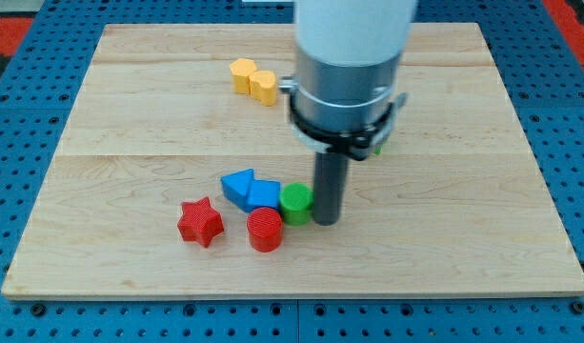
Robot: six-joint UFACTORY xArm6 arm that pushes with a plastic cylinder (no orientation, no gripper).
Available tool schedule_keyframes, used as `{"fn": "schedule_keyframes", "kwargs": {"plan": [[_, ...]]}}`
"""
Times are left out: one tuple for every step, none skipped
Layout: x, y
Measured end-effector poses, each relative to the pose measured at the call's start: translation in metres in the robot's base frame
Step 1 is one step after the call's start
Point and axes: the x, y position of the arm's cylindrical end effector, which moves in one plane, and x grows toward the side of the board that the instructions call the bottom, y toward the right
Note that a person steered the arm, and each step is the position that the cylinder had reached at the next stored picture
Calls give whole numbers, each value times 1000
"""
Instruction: Slide the green star towards the green circle
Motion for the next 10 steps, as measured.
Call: {"fn": "schedule_keyframes", "kwargs": {"plan": [[0,-22],[-5,-18],[-31,-3],[-71,18],[-63,79],[-68,140],[-108,151],[-142,125],[-139,94],[-111,63]]}}
